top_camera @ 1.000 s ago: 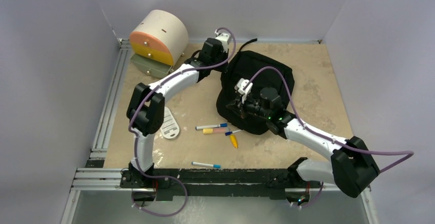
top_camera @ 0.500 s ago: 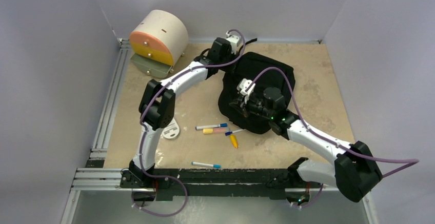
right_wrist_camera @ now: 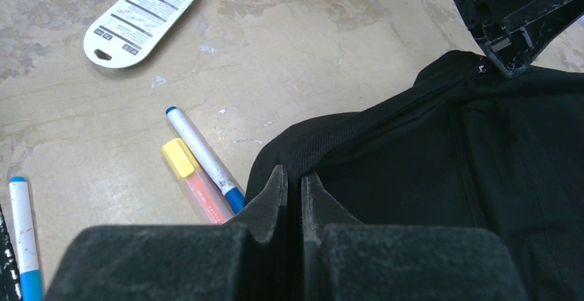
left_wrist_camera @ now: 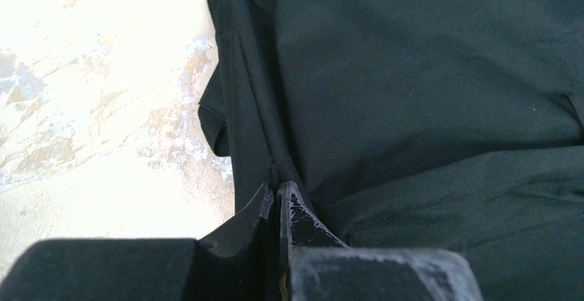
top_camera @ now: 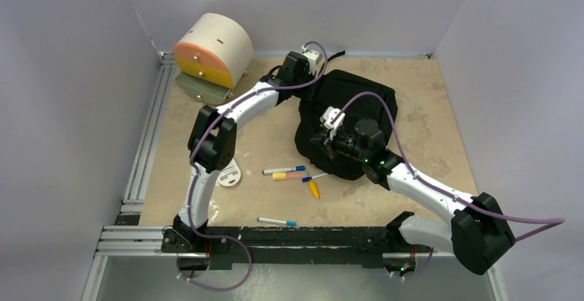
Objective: Pack the student bag
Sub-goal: Zip the student bag at the center of the board, then unzip the student bag at the center of the board.
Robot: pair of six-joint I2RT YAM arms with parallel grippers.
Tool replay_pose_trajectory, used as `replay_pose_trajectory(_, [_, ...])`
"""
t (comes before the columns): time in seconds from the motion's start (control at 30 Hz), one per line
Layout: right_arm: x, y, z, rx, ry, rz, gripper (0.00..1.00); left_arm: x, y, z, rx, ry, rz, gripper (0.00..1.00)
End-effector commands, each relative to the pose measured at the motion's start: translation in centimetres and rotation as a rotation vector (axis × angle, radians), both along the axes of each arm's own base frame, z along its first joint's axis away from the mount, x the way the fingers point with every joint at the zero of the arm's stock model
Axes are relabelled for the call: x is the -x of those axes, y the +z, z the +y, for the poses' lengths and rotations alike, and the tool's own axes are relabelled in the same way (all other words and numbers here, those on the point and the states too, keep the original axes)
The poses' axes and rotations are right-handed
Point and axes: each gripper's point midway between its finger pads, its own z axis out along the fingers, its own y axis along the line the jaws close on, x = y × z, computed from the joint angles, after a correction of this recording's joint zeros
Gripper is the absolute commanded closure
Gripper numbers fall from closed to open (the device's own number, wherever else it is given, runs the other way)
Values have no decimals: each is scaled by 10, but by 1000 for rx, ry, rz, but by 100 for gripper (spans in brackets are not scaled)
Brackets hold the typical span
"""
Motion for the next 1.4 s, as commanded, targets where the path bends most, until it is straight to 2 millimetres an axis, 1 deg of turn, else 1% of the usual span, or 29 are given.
replay_pose_trajectory(0.0, [38, 40, 29, -128, 214, -38, 100, -64, 17, 39, 22, 97, -177, 100])
replay_pose_trajectory(0.17, [37, 40, 30, -131, 208, -31, 100, -73, 14, 48, 34, 155, -148, 100])
replay_pose_trajectory(0.2, [36, 40, 29, -133, 198, -28, 100, -72, 16, 47, 46, 149, -141, 100])
replay_pose_trajectory(0.27, [31, 38, 27, -138, 162, -16, 100, -69, 29, 44, 76, 127, -142, 100])
replay_pose_trajectory(0.3, [30, 36, 27, -150, 143, 9, 100, -65, 40, 41, 99, 110, -149, 98])
replay_pose_trajectory(0.33, [26, 36, 27, -179, 102, 47, 100, -61, 53, 40, 124, 99, -159, 92])
replay_pose_trajectory(0.37, [16, 40, 26, -218, 36, 69, 100, -58, 69, 39, 152, 95, -170, 84])
replay_pose_trajectory(0.4, [9, 44, 26, -258, -14, 91, 100, -54, 86, 40, 185, 94, -179, 71])
replay_pose_trajectory(0.43, [2, 49, 28, -295, -45, 114, 100, -52, 103, 44, 216, 100, -188, 60])
replay_pose_trajectory(0.47, [-4, 52, 31, -323, -62, 136, 100, -47, 129, 48, 255, 106, -209, 52])
replay_pose_trajectory(0.5, [-11, 54, 36, -336, -73, 154, 100, -44, 146, 55, 282, 120, -220, 43])
replay_pose_trajectory(0.53, [-18, 56, 42, -344, -78, 171, 100, -41, 161, 61, 303, 134, -230, 39])
replay_pose_trajectory(0.57, [-27, 58, 47, -350, -96, 190, 100, -39, 176, 71, 318, 152, -242, 38])
replay_pose_trajectory(0.6, [-38, 65, 52, -366, -120, 199, 100, -35, 188, 81, 331, 172, -252, 36])
replay_pose_trajectory(0.63, [-47, 61, 55, -369, -148, 222, 100, -32, 196, 92, 339, 198, -258, 35])
replay_pose_trajectory(0.7, [-68, 68, 63, -393, -193, 230, 100, -23, 197, 118, 338, 263, -249, 33])
replay_pose_trajectory(0.73, [-78, 64, 67, -399, -221, 246, 100, -17, 200, 131, 337, 295, -257, 32])
replay_pose_trajectory(0.83, [-110, 62, 78, -419, -295, 270, 100, 3, 189, 164, 311, 387, -254, 30])
replay_pose_trajectory(0.87, [-121, 58, 81, -415, -321, 280, 98, 10, 183, 171, 305, 401, -244, 29])
replay_pose_trajectory(0.9, [-130, 55, 85, -411, -341, 288, 92, 18, 178, 176, 301, 411, -236, 29])
replay_pose_trajectory(0.97, [-146, 48, 92, -395, -364, 308, 75, 33, 164, 182, 288, 416, -211, 28])
replay_pose_trajectory(1.0, [-152, 47, 92, -388, -382, 317, 70, 40, 156, 184, 282, 417, -190, 27])
replay_pose_trajectory(1.07, [-159, 51, 88, -394, -417, 326, 63, 53, 141, 186, 274, 417, -149, 27])
replay_pose_trajectory(1.13, [-161, 60, 75, -410, -462, 310, 57, 63, 130, 185, 276, 407, -112, 26])
replay_pose_trajectory(1.2, [-162, 67, 55, -427, -531, 299, 49, 74, 123, 177, 305, 365, -80, 25])
replay_pose_trajectory(1.23, [-161, 68, 44, -427, -571, 300, 48, 77, 121, 174, 323, 355, -70, 26])
replay_pose_trajectory(1.3, [-160, 69, 17, -439, -663, 323, 46, 85, 120, 163, 356, 314, -58, 30])
replay_pose_trajectory(1.33, [-158, 70, 3, -452, -711, 347, 46, 90, 119, 153, 363, 281, -56, 31])
replay_pose_trajectory(1.37, [-158, 64, -14, -457, -769, 385, 46, 95, 121, 142, 358, 246, -65, 32])
